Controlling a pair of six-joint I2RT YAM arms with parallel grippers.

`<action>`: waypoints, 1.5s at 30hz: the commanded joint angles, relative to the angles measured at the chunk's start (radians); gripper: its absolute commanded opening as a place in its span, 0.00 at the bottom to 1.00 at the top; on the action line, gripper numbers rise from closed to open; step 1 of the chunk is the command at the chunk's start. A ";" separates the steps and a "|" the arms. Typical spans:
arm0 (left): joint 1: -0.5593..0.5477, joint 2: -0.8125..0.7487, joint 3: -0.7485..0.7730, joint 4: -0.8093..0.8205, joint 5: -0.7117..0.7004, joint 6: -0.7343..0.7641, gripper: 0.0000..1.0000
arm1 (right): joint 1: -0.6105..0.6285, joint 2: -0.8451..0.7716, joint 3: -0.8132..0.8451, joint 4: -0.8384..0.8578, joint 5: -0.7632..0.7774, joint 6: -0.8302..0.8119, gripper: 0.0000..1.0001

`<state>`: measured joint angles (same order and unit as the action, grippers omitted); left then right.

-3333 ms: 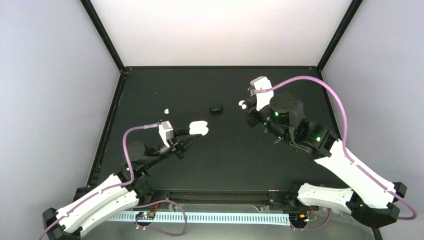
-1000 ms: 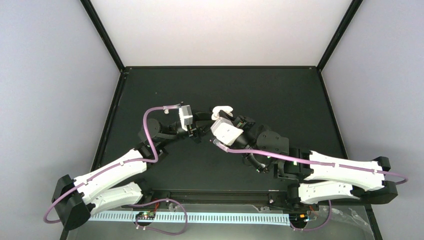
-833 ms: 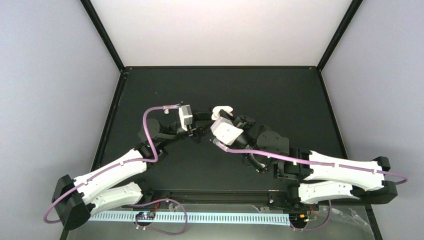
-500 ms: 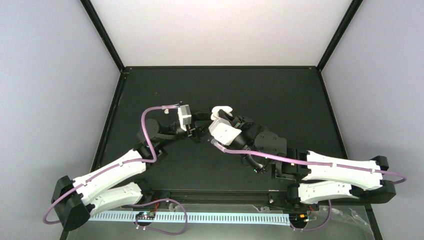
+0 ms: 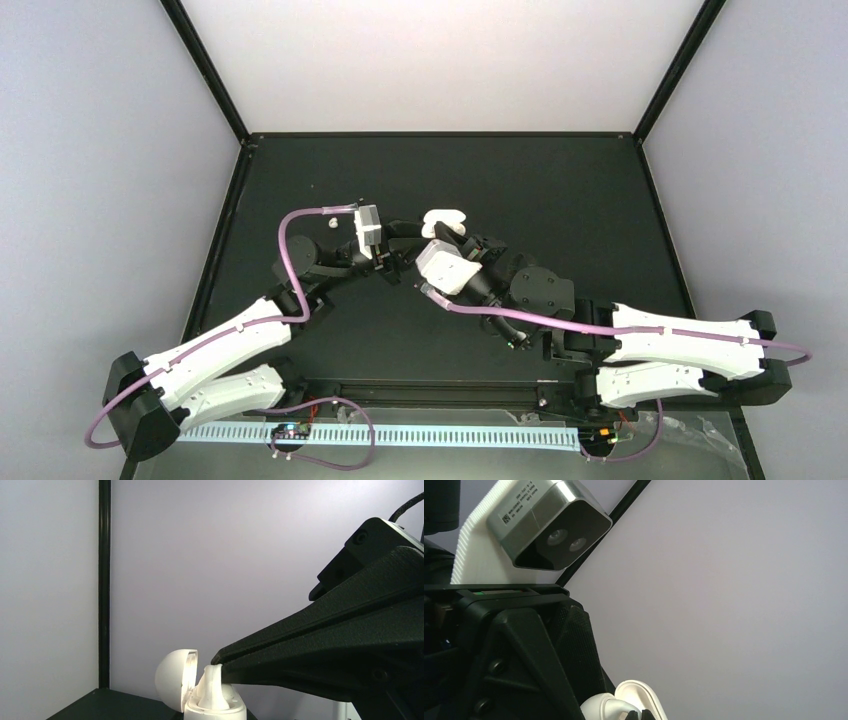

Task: Insert the wireless bluetooth earbuds into the charging case
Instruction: Place the earbud in the charging case.

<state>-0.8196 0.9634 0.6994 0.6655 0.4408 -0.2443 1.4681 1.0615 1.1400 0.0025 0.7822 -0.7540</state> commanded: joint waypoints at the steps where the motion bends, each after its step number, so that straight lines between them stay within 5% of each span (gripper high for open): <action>1: -0.003 -0.006 0.060 0.046 -0.035 -0.017 0.02 | 0.018 -0.013 -0.015 -0.036 -0.008 0.018 0.01; 10: -0.003 -0.006 0.053 0.047 -0.042 -0.012 0.02 | 0.038 -0.022 -0.016 -0.097 -0.046 0.034 0.02; 22: -0.003 -0.032 0.021 0.043 -0.044 0.002 0.02 | 0.030 -0.089 0.103 -0.115 -0.102 0.190 0.35; 28: -0.003 -0.093 -0.006 0.031 0.093 0.039 0.02 | -0.048 -0.096 0.330 -0.417 -0.321 0.430 0.39; 34: -0.003 -0.128 0.067 -0.152 0.389 0.067 0.02 | -0.089 -0.038 0.649 -0.853 -0.628 0.600 0.39; 39: -0.003 -0.148 0.065 -0.226 0.406 0.059 0.01 | -0.089 -0.023 0.678 -0.974 -0.790 0.678 0.39; 45: -0.004 -0.148 0.059 -0.276 0.389 0.047 0.02 | -0.090 -0.007 0.585 -0.957 -0.793 0.731 0.37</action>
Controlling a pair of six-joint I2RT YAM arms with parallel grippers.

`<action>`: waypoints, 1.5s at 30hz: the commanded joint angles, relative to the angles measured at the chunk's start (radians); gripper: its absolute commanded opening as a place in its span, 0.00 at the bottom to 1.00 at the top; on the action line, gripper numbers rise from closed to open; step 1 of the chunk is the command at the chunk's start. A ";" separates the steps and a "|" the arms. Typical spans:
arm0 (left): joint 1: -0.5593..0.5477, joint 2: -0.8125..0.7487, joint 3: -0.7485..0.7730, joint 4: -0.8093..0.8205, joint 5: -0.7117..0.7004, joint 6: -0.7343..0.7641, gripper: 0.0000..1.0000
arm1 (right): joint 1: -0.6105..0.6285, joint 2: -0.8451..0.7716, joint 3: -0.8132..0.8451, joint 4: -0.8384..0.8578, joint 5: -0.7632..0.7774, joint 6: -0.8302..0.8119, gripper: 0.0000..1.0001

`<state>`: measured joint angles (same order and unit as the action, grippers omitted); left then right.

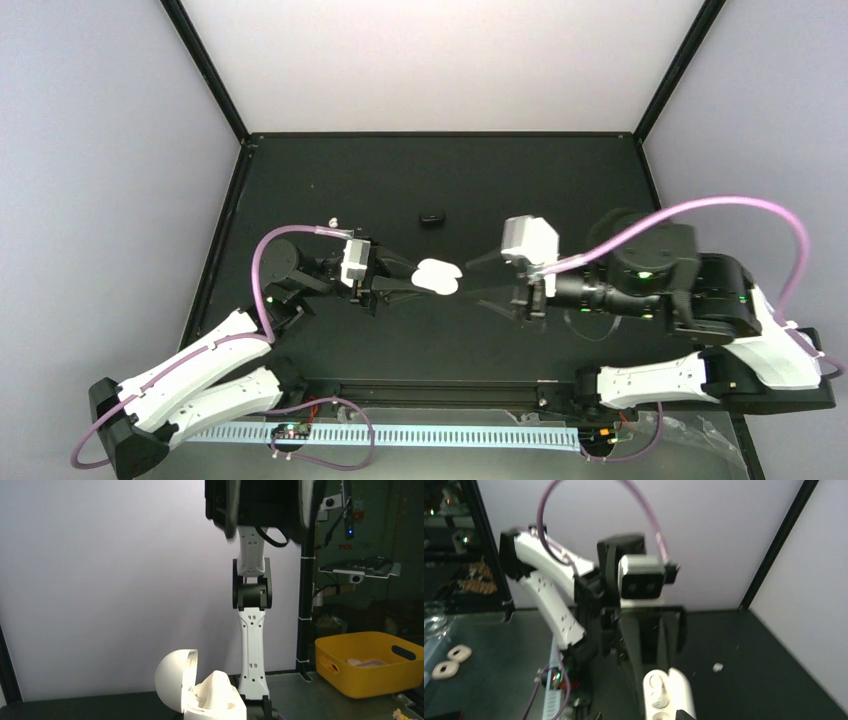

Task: Insert the wireless bluetooth earbuds into the charging case
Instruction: Place the earbud in the charging case.

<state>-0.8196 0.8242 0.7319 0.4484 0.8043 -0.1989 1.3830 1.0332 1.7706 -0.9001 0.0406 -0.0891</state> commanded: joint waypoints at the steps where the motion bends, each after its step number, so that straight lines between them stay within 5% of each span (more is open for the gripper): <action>1: -0.003 -0.007 0.023 -0.069 0.024 0.001 0.01 | -0.005 0.027 -0.048 -0.052 -0.045 0.071 0.36; 45: -0.006 -0.037 0.003 -0.142 -0.006 0.034 0.02 | -0.058 0.228 0.003 -0.097 0.067 0.110 0.21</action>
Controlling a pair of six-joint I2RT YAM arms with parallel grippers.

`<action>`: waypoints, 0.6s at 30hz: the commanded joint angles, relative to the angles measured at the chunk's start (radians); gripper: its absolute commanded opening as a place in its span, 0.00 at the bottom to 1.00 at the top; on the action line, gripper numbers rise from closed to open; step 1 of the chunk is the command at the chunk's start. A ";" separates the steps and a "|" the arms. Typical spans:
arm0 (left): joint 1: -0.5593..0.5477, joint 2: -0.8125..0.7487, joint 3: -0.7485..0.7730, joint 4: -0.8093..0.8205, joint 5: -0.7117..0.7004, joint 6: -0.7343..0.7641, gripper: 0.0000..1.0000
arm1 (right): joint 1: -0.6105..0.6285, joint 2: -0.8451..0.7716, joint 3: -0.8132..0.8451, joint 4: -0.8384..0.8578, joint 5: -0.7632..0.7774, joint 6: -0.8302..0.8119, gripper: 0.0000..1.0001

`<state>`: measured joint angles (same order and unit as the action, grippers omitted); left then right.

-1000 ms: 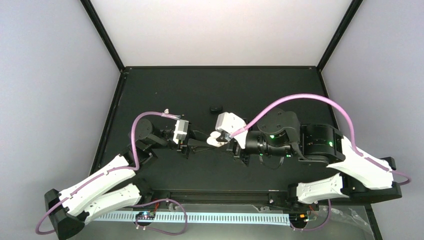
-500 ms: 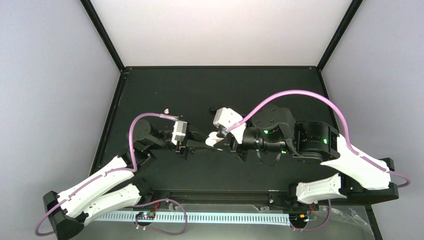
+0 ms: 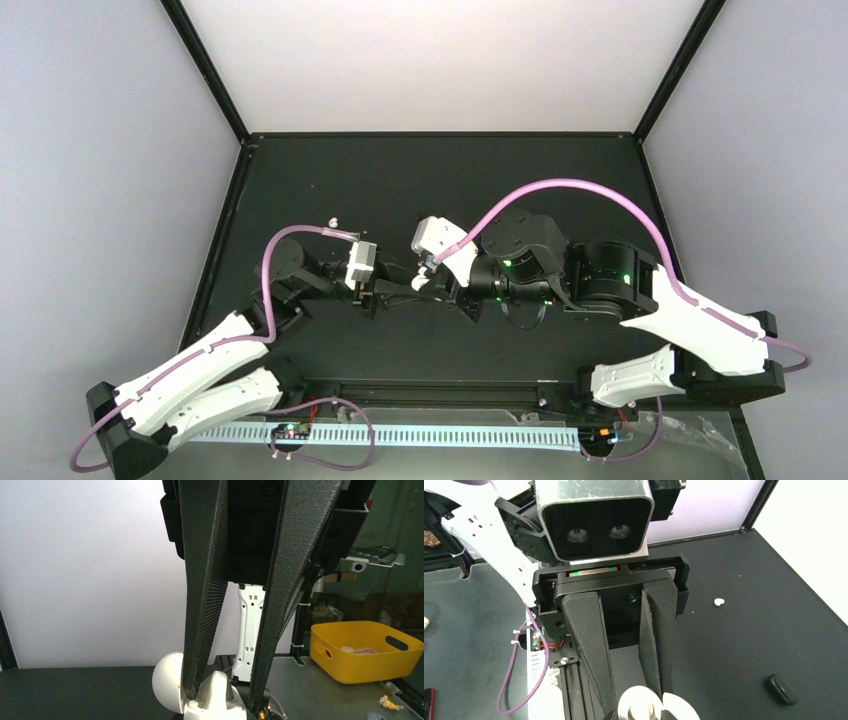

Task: Insert the wireless bluetooth earbuds into the charging case
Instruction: Place the earbud in the charging case.

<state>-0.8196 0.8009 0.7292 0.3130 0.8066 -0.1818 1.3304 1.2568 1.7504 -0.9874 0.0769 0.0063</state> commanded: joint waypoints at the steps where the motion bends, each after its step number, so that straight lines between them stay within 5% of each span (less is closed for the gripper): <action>1: -0.006 -0.014 0.006 -0.009 -0.008 0.018 0.02 | -0.005 0.005 0.022 -0.008 0.034 0.016 0.21; 18: -0.006 -0.025 0.005 -0.020 -0.021 0.024 0.02 | -0.006 0.000 0.020 -0.018 0.032 0.015 0.02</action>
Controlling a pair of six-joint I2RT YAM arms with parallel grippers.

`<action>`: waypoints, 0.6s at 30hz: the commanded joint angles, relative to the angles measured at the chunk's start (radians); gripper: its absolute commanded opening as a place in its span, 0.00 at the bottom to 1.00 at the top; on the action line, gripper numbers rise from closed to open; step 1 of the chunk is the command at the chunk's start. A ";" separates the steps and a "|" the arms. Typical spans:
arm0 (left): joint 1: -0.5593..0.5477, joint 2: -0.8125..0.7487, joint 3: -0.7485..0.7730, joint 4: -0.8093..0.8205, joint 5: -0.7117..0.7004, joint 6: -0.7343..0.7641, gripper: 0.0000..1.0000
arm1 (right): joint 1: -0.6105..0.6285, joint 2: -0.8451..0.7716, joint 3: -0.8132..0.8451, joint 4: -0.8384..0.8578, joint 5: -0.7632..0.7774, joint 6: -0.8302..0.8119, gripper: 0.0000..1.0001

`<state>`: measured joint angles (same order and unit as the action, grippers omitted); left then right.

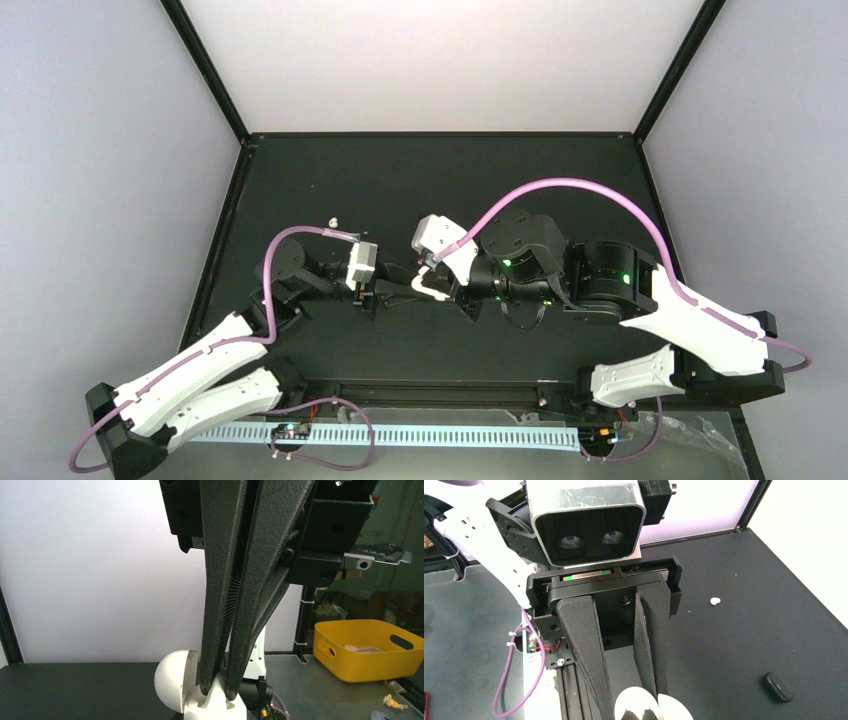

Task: Insert the wireless bluetooth earbuds into the charging case
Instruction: Place the earbud in the charging case.

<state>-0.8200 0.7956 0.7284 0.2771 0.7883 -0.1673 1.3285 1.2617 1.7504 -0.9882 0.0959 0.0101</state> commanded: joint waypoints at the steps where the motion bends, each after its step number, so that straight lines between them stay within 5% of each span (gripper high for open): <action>1: -0.006 -0.018 0.005 0.018 -0.002 0.008 0.02 | -0.003 -0.004 0.020 -0.017 0.015 0.011 0.01; 18: -0.005 -0.012 -0.002 0.011 -0.039 -0.009 0.02 | -0.004 -0.121 -0.074 0.139 0.034 0.012 0.01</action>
<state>-0.8200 0.7910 0.7284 0.2768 0.7624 -0.1677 1.3281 1.1687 1.6890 -0.9131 0.1097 0.0177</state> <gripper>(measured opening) 0.213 0.012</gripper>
